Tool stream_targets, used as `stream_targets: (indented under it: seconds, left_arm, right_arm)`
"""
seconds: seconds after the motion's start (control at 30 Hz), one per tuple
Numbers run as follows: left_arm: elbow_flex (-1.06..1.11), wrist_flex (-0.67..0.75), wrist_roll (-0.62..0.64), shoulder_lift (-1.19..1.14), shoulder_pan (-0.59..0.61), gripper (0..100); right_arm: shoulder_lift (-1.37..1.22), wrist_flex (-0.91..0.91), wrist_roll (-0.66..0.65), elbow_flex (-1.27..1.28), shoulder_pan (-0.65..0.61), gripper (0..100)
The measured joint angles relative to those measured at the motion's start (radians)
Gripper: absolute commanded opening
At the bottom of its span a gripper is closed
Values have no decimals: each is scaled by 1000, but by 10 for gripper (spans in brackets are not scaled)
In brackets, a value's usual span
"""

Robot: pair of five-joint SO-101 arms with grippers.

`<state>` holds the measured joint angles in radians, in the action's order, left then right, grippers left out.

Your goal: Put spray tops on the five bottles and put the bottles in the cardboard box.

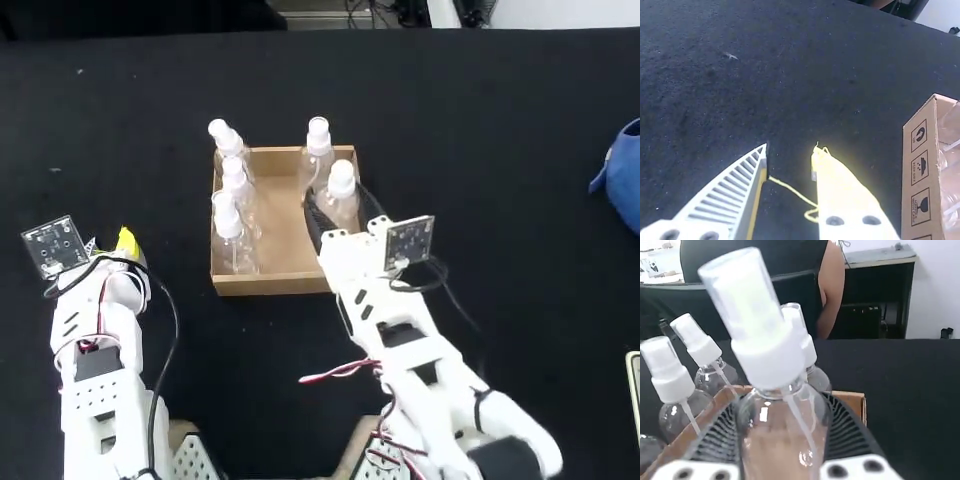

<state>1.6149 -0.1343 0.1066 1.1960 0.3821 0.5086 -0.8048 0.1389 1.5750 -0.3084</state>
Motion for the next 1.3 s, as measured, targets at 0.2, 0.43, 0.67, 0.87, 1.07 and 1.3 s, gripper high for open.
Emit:
stream_targets:
  seconds: [0.2, 0.43, 0.67, 0.87, 1.07, 1.3]
  left_arm:
    - [0, 0, 0, 0, 0, 30]
    - [0, 0, 0, 0, 0, 30]
    - [0, 0, 0, 0, 0, 30]
    - [0, 0, 0, 0, 0, 30]
    - [0, 0, 0, 0, 0, 30]
    - [0, 0, 0, 0, 0, 30]
  right_arm:
    - [-157, -153, -2, -2, 0, 10]
    - [-330, -270, -2, -54, 0, 10]
    - [-454, -353, -63, -91, 0, 11]
    - [-551, -368, -66, -152, 0, 11]
    - [-585, -368, -66, -167, 0, 12]
    - [-589, -368, -66, -167, 0, 12]
